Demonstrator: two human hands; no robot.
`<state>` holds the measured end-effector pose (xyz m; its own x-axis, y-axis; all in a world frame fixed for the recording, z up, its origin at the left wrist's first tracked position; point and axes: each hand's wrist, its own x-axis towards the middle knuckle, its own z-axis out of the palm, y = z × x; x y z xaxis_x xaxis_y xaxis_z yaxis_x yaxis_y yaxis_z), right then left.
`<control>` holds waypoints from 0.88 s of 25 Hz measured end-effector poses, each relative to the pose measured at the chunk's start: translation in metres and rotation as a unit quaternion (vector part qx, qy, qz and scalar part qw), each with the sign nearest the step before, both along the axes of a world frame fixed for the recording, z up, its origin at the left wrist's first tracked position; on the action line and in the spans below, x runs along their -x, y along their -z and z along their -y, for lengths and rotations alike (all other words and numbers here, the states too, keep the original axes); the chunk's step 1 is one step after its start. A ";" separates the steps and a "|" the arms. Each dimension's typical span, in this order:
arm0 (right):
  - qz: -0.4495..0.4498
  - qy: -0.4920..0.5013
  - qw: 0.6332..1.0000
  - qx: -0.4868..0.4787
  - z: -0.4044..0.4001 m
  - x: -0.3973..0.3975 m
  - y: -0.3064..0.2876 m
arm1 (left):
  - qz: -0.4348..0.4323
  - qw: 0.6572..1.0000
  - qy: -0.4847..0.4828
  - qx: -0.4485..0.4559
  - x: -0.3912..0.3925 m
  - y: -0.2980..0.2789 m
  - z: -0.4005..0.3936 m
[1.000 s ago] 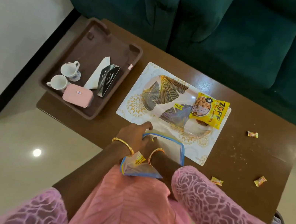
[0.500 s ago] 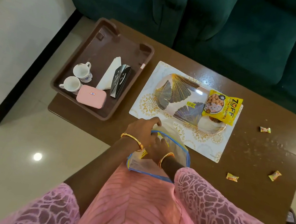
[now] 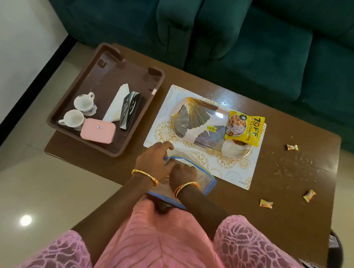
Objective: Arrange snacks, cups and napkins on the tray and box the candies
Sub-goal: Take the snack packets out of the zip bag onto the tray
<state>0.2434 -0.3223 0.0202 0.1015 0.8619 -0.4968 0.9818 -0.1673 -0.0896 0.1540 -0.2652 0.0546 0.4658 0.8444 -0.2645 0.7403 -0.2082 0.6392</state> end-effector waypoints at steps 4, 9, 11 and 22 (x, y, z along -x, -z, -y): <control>-0.019 0.051 0.999 -0.005 0.018 0.000 -0.037 | 0.011 0.999 -0.019 0.045 0.000 -0.001 -0.002; -0.114 0.166 0.973 -0.113 0.051 -0.033 -0.087 | -0.037 0.994 -0.046 0.094 -0.004 -0.006 -0.012; -0.169 0.238 0.943 -0.160 0.060 -0.050 -0.098 | -0.067 0.993 -0.014 0.100 -0.009 -0.010 -0.012; -0.328 0.621 0.644 -0.302 0.097 -0.180 -0.078 | -0.115 0.993 -0.020 0.022 -0.041 -0.012 -0.009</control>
